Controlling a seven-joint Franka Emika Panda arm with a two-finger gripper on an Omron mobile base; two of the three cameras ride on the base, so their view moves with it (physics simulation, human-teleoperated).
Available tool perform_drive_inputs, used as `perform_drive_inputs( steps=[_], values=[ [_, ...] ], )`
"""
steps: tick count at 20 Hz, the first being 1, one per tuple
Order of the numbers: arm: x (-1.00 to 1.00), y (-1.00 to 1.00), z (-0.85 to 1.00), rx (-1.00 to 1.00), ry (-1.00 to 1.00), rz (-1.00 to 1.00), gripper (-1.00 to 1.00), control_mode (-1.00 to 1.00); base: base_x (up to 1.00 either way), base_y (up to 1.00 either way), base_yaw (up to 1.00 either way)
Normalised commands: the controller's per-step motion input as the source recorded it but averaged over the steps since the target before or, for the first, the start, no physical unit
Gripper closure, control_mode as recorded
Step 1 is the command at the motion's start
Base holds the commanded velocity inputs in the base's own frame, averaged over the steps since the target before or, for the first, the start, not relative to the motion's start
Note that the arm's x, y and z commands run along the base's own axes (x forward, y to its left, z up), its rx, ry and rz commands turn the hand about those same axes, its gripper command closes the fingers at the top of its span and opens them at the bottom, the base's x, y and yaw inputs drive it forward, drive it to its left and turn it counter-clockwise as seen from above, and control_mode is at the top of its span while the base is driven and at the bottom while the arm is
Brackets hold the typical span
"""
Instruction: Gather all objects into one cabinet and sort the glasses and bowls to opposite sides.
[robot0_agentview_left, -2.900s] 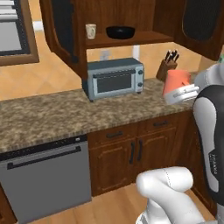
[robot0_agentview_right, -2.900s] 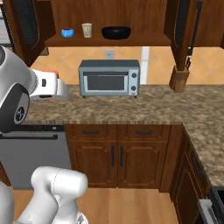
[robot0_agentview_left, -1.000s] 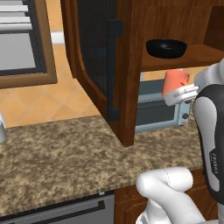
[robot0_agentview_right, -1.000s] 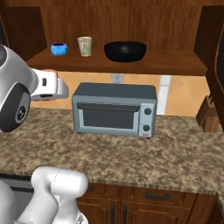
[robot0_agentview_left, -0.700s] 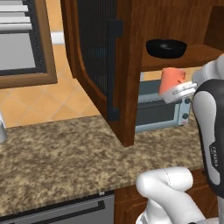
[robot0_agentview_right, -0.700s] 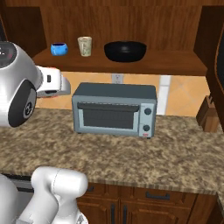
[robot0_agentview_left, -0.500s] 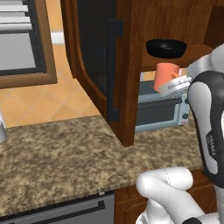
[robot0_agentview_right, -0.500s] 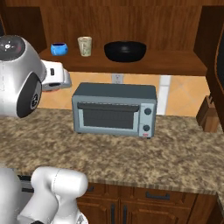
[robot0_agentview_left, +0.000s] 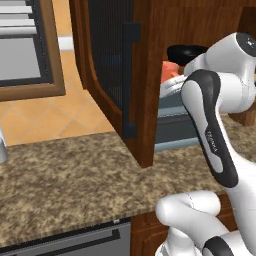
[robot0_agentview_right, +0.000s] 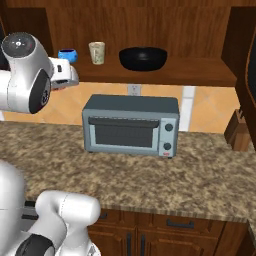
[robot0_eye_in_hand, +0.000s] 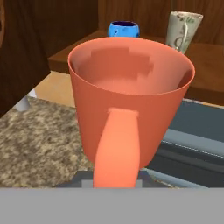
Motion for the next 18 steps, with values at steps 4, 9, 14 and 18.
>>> perform_drive_inputs(
  steps=[4,9,14,18],
  values=[
    [0.82,0.17,0.23,0.02,0.16,0.05,1.0,-1.0,0.0,0.0,0.0],
    [0.73,0.17,0.03,0.01,0.05,0.06,1.0,-1.0,0.0,0.0,0.0],
    [0.58,0.18,-0.01,0.0,-0.05,0.05,1.0,-1.0,0.0,0.0,0.0],
    [0.58,0.31,-0.23,-0.02,-0.02,0.04,1.0,-1.0,0.0,0.0,0.0]
  ],
)
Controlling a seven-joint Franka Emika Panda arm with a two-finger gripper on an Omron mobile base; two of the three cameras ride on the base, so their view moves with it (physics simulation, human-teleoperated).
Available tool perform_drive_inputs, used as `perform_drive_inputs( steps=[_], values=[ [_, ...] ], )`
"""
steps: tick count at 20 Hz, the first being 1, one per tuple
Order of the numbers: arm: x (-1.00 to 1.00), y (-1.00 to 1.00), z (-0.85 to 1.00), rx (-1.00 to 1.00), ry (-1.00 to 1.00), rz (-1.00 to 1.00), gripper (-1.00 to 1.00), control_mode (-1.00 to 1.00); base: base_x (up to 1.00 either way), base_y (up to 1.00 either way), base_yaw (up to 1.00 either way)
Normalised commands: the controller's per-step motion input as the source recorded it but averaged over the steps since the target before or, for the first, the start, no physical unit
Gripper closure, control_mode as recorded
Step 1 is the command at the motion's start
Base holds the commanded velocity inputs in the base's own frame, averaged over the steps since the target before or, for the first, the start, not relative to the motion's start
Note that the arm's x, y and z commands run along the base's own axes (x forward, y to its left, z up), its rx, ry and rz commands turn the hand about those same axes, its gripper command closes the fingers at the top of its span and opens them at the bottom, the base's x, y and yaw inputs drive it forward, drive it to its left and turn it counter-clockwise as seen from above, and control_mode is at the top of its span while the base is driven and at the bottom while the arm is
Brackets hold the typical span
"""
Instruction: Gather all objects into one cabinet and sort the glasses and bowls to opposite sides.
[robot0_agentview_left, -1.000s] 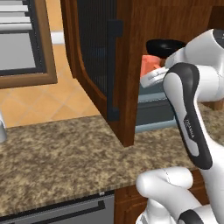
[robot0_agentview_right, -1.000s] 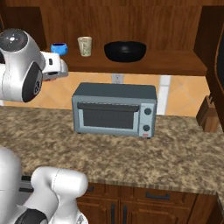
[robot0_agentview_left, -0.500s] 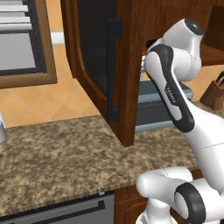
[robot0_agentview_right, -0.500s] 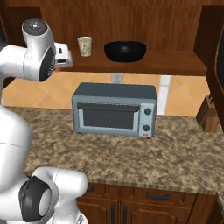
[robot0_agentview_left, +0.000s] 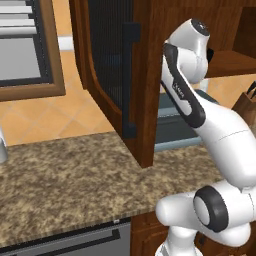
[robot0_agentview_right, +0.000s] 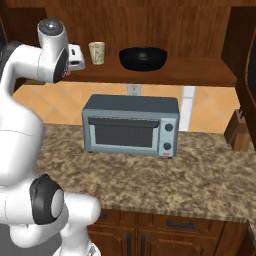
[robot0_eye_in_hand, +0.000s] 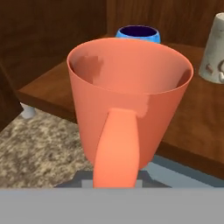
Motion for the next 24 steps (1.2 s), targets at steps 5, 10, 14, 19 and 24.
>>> perform_drive_inputs(
  steps=[5,10,14,19,24],
  values=[
    [0.54,0.33,-0.27,-0.05,0.0,0.02,1.0,-1.0,0.0,0.0,0.0],
    [0.48,0.19,-0.04,0.0,0.0,0.01,1.0,-1.0,0.0,0.0,0.0],
    [0.5,0.14,-0.01,0.0,0.02,0.0,1.0,-1.0,0.0,0.0,0.0],
    [0.28,0.13,-0.01,0.0,0.03,0.0,1.0,-1.0,0.0,0.0,0.0],
    [0.14,0.04,-0.06,0.0,0.0,0.0,1.0,-1.0,0.0,0.0,0.0]
  ],
)
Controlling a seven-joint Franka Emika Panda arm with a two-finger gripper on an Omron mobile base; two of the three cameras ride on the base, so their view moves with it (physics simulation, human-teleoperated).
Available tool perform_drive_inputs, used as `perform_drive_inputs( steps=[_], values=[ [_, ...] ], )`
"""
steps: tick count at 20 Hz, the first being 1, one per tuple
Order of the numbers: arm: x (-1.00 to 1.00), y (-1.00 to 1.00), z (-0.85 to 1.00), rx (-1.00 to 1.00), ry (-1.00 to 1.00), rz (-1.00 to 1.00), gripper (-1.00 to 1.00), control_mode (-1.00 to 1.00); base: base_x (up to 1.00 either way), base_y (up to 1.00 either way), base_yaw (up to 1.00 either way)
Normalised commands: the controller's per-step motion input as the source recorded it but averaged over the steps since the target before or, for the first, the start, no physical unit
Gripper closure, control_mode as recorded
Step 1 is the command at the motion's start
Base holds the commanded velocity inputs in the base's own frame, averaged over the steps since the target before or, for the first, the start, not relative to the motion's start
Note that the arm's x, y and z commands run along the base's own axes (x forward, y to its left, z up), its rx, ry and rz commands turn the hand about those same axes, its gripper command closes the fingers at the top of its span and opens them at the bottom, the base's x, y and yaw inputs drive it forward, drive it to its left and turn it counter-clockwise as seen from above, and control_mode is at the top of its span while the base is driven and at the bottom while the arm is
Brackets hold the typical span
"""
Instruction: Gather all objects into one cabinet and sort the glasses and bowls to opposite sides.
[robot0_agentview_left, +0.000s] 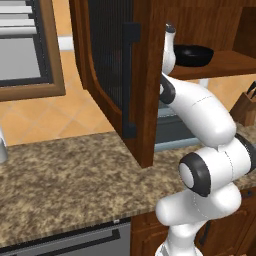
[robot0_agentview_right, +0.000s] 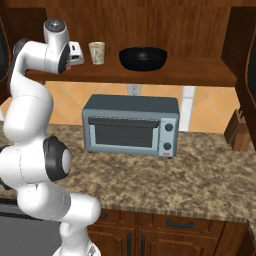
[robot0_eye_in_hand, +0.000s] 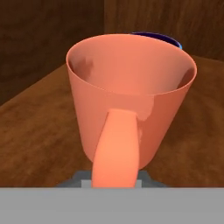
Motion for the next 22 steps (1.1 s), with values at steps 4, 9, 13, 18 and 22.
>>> perform_drive_inputs(
  steps=[4,9,13,18,22],
  values=[
    [0.07,0.01,-0.08,0.0,0.0,0.0,-1.0,-1.0,0.0,0.0,0.0],
    [0.03,0.0,-0.05,0.0,0.0,0.0,-1.0,-1.0,0.0,0.0,0.0],
    [-0.16,0.0,0.0,0.0,-0.04,0.02,-1.0,-1.0,0.0,0.0,0.0],
    [-0.75,-0.11,0.0,0.0,-0.11,0.02,-1.0,-1.0,0.0,0.0,0.0],
    [-0.76,-0.3,0.0,0.02,-0.07,0.02,-1.0,-1.0,0.0,0.0,0.0]
  ],
)
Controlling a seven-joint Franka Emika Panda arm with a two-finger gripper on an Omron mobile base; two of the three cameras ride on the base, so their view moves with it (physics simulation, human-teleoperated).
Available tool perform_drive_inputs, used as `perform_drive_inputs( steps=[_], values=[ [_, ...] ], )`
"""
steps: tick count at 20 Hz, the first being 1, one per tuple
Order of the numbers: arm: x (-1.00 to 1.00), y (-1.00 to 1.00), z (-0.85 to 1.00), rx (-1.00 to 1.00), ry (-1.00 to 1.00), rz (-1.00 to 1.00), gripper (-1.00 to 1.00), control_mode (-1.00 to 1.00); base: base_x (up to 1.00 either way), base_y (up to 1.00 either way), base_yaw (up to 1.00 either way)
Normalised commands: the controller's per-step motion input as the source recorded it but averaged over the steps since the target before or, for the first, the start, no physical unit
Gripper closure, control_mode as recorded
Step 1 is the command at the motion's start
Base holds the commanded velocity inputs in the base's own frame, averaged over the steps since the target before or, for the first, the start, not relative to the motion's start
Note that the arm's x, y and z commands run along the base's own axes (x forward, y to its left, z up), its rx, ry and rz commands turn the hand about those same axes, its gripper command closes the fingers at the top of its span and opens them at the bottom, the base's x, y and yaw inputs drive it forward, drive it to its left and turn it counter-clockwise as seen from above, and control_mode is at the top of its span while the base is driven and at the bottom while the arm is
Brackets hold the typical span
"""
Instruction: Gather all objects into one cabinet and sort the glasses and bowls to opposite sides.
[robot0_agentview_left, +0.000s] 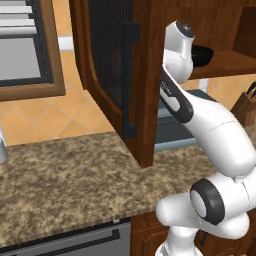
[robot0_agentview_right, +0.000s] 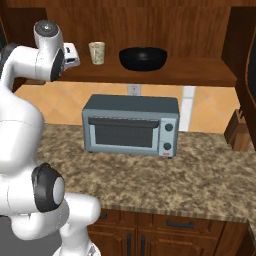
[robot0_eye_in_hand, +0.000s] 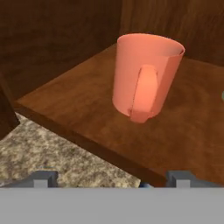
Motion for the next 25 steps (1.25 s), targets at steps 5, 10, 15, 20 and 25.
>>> perform_drive_inputs(
  steps=[5,10,15,20,25],
  values=[
    [-0.85,-0.53,0.1,0.05,-0.01,0.0,-1.0,-1.0,0.0,0.0,0.0],
    [-0.97,-0.48,0.14,0.02,0.0,0.0,-1.0,-1.0,0.0,0.0,0.0],
    [-0.97,-0.43,0.04,0.0,0.1,-0.13,-1.0,-1.0,0.0,0.0,0.0],
    [-0.77,-0.6,0.0,0.0,0.11,-0.23,-1.0,-1.0,0.0,0.0,0.0],
    [-0.84,-0.61,-0.02,0.0,0.02,-0.12,-1.0,-1.0,0.0,0.0,0.0]
  ],
)
